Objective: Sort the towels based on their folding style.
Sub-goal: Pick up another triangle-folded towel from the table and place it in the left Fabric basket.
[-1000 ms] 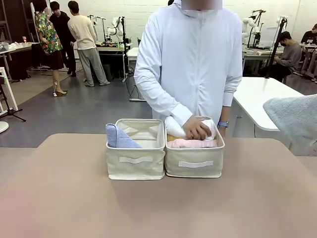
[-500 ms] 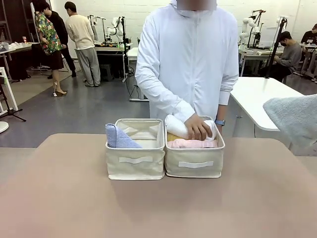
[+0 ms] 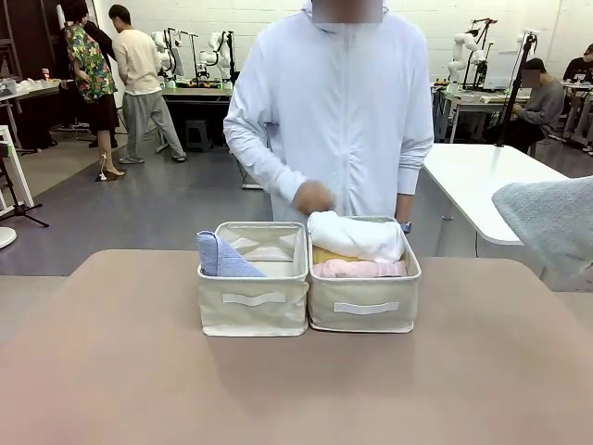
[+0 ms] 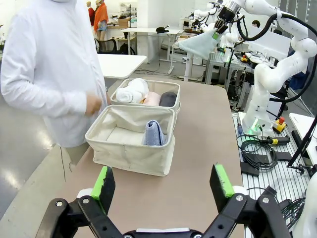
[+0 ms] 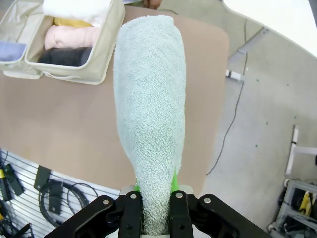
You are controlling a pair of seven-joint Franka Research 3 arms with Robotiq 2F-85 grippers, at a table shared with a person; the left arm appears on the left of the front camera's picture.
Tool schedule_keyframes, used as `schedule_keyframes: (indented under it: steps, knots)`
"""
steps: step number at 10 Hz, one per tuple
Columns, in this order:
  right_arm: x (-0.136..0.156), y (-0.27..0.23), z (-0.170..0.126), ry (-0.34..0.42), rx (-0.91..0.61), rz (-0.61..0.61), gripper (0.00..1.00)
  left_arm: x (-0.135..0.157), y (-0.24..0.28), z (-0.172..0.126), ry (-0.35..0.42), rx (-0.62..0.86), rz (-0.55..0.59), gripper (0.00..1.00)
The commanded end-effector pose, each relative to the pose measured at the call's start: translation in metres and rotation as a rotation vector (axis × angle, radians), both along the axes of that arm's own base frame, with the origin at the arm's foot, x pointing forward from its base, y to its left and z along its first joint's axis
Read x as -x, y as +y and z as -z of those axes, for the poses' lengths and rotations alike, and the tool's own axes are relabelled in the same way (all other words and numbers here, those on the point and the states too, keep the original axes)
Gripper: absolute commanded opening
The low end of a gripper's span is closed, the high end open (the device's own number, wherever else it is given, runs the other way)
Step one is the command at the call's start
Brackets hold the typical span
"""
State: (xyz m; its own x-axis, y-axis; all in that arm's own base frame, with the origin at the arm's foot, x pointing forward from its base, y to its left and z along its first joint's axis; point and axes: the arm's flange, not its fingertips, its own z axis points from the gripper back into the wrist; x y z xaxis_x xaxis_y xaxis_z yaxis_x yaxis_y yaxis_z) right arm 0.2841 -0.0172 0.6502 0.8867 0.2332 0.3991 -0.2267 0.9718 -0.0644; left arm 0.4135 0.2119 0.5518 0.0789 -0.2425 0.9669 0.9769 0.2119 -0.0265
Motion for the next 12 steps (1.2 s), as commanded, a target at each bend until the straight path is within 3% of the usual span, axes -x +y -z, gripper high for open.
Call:
schedule_keyframes:
  steps: [1, 3, 5, 9, 12]
  knots:
    - [0.001, -0.001, -0.002, -0.005, 0.000, 0.001, 0.14, 0.000, 0.001, -0.002, -0.014, 0.005, -0.002, 1.00]
    - [0.000, 0.000, 0.000, 0.000, 0.000, 0.000, 0.19, 0.000, 0.001, -0.002, -0.014, 0.005, -0.002, 1.00]
    - [-0.010, 0.040, -0.016, -0.018, 0.108, -0.170, 0.19, 0.000, 0.001, -0.002, -0.014, 0.005, -0.002, 1.00]
    - [-0.049, 0.107, -0.017, 0.069, 0.186, -0.315, 0.19, 0.000, 0.001, -0.002, -0.014, 0.005, -0.002, 1.00]
    - [-0.056, 0.126, -0.009, 0.096, 0.213, -0.330, 0.19, 0.000, 0.001, -0.002, -0.014, 0.005, -0.002, 1.00]
